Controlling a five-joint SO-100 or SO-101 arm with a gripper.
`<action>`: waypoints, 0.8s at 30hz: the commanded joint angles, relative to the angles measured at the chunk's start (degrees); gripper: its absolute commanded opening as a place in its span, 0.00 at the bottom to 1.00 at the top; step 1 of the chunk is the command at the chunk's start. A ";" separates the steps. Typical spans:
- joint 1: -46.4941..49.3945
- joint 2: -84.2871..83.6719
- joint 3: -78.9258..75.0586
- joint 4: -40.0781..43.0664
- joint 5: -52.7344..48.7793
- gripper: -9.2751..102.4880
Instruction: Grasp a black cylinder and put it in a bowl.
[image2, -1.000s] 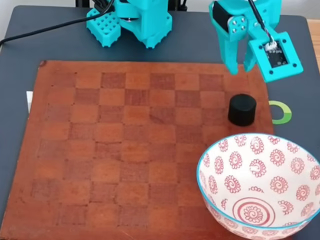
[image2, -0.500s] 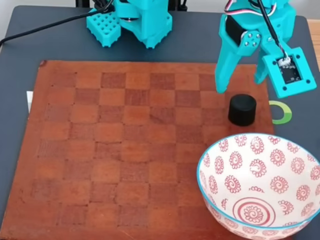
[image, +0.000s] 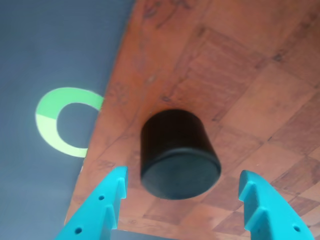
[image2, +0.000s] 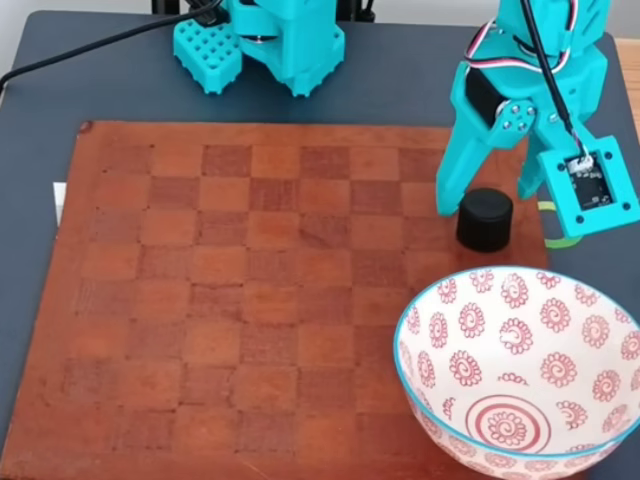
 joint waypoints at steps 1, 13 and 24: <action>0.09 0.18 -2.20 -0.26 -0.26 0.33; 0.79 -1.76 -2.20 -0.26 -0.35 0.33; 0.79 -1.85 -2.20 -0.26 0.53 0.21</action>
